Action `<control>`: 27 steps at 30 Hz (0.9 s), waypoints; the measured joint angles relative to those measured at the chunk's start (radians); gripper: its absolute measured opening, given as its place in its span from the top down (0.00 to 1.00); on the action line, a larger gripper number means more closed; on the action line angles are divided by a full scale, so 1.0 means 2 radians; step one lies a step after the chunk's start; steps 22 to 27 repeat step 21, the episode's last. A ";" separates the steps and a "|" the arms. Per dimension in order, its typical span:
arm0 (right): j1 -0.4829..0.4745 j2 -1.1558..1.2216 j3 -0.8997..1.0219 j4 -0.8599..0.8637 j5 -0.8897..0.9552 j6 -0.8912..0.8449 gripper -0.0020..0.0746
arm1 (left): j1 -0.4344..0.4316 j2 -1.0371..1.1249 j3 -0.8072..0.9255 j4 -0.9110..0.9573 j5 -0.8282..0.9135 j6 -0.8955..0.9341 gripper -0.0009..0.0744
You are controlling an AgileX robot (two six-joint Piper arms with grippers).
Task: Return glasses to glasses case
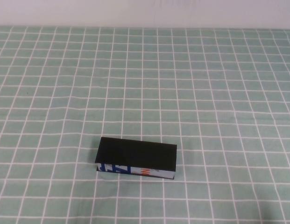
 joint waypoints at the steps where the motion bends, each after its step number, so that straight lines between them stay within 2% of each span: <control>1: 0.000 0.000 0.000 -0.001 0.004 0.000 0.99 | 0.000 0.000 0.000 0.000 0.000 0.000 0.99; 27: 0.000 0.000 -0.001 -0.002 0.010 0.000 0.99 | 0.000 0.000 0.000 0.000 0.000 0.000 0.99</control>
